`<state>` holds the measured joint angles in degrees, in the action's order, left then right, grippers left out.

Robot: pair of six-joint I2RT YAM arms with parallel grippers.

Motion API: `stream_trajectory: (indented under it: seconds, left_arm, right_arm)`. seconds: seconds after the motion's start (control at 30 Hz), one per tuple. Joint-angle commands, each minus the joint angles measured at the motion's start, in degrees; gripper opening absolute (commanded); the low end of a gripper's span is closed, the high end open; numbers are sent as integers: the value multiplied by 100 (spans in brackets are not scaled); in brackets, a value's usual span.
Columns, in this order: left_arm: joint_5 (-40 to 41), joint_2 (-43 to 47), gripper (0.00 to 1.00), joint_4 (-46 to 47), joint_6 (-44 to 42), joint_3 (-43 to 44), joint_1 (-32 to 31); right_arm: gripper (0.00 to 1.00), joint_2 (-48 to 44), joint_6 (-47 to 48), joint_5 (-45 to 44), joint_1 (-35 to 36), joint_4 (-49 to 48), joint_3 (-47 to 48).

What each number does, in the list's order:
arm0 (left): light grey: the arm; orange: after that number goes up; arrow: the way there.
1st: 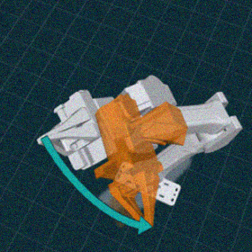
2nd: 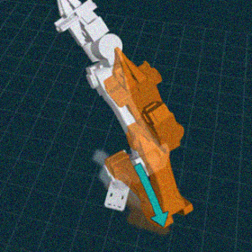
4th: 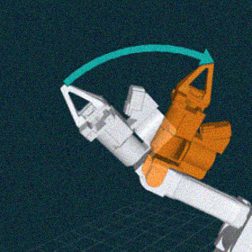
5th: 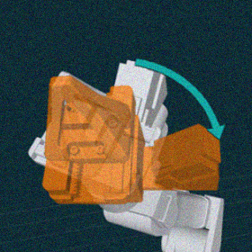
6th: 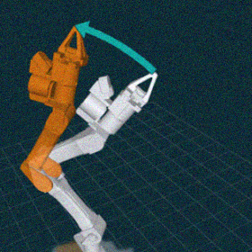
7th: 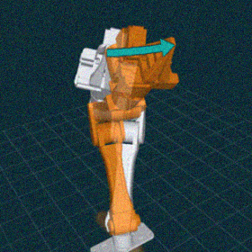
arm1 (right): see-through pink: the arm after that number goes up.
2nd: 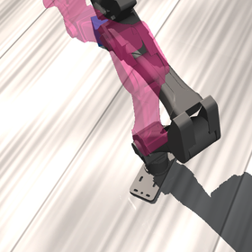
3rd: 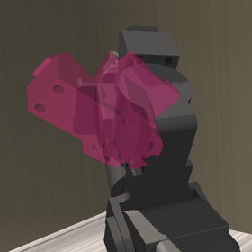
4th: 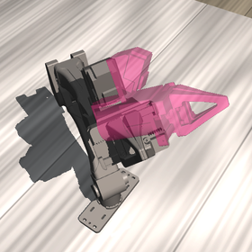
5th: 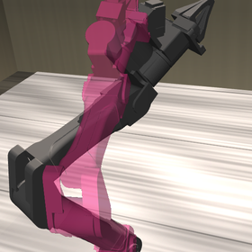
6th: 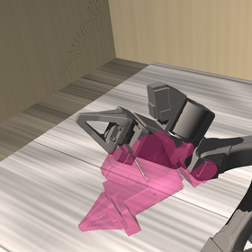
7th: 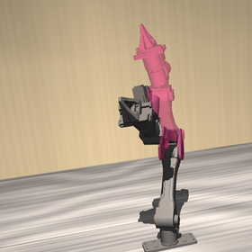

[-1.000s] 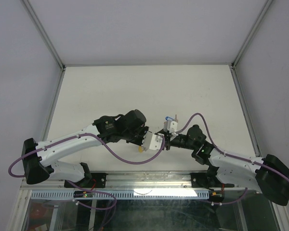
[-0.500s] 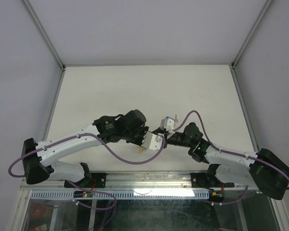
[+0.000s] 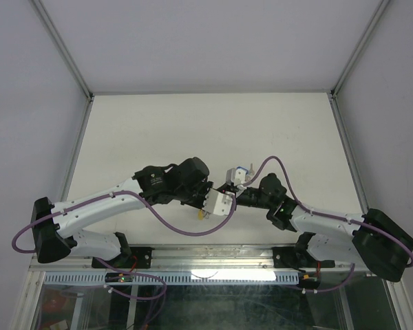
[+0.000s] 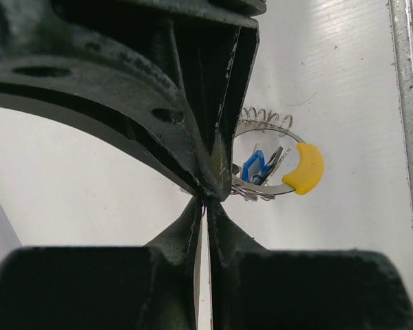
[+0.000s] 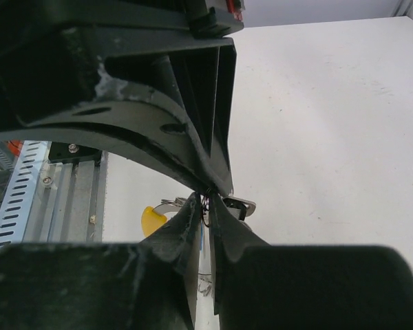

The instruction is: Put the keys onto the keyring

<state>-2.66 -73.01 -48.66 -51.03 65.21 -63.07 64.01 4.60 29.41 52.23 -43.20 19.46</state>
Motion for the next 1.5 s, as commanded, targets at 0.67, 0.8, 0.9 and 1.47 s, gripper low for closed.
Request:
stream_trajectory:
  seconds: [0.67,0.8,0.9,1.47]
  left_arm:
    - [-398,1136,27,898,325,-617,-56]
    - [-576,1614,28,1729,655,-1239,-56]
    - [-665,1959,28,2495,963,-1722,-56]
    - [-188,3257,29,5859,2041,-3698,-56]
  right_arm:
    - [0,-728,433,-247,33,82,-95]
    - [0,-915,290,-192,32,-286,-334]
    - [0,-1014,207,-132,31,-503,-447]
    - [0,-732,-547,-246,4,-3724,-1453]
